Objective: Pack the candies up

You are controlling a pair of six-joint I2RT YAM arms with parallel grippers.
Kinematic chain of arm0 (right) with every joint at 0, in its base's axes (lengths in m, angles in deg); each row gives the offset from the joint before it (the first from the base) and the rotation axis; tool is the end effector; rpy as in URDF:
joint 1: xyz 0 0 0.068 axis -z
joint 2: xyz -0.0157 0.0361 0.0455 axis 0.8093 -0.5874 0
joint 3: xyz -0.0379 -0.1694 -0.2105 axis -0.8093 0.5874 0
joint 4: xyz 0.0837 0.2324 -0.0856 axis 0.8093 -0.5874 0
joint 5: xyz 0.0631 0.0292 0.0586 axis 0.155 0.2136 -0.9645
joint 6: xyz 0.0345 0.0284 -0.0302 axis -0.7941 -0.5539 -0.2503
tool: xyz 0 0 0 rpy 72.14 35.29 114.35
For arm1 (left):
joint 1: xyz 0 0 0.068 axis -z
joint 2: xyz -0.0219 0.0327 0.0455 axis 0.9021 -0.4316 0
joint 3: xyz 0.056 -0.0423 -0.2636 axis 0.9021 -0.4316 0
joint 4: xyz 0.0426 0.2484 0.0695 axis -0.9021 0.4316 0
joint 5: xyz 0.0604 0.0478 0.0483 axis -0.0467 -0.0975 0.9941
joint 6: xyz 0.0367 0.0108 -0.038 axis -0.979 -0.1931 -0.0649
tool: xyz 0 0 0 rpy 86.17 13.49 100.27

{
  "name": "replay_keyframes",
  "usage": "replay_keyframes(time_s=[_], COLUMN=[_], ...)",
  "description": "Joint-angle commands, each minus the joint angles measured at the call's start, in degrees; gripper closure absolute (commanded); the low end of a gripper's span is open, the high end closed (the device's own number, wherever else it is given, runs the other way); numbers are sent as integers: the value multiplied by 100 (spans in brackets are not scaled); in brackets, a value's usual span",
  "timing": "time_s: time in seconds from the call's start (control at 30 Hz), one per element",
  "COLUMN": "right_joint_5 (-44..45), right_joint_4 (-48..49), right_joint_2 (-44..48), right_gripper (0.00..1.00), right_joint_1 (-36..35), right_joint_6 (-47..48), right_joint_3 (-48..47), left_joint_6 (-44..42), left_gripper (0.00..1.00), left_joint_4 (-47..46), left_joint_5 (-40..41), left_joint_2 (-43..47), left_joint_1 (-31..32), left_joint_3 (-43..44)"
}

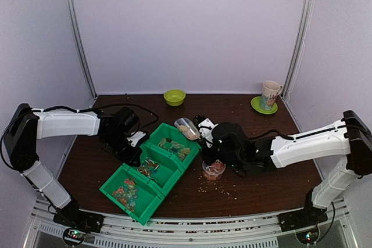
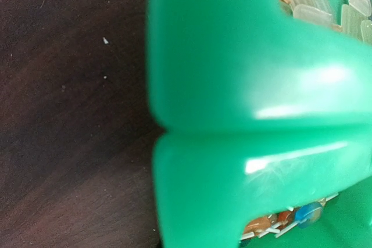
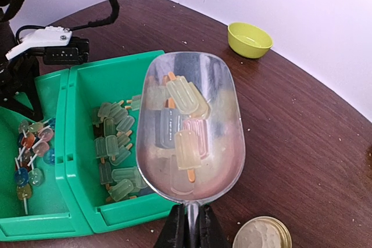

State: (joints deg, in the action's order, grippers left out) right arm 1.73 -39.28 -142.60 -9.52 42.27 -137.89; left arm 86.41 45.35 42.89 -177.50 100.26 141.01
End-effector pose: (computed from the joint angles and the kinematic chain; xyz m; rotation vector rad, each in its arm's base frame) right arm 0.1635 0.3010 0.2211 -0.7944 1.9017 0.3940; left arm 0.2280 -0.1724 0.1836 0.5714 2.9098 -0.3996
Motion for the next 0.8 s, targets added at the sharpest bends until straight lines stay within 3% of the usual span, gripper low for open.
replay_keyframes(time_s=[0.0, 0.3, 0.77], right_joint_5=[229, 424, 334], right_joint_4=[-829, -2378, -4563], right_joint_2=[614, 1688, 2418], right_gripper=[100, 100, 100], right_joint_1=[3, -331, -633], right_joint_6=[-203, -445, -1131], right_joint_3=[20, 303, 273], left_joint_6=[41, 66, 79], left_gripper=[100, 100, 100], left_joint_4=[-298, -291, -276], left_joint_5=[-262, -263, -160], left_joint_2=[289, 351, 385], left_joint_1=[-66, -148, -173], left_joint_3=[269, 263, 252])
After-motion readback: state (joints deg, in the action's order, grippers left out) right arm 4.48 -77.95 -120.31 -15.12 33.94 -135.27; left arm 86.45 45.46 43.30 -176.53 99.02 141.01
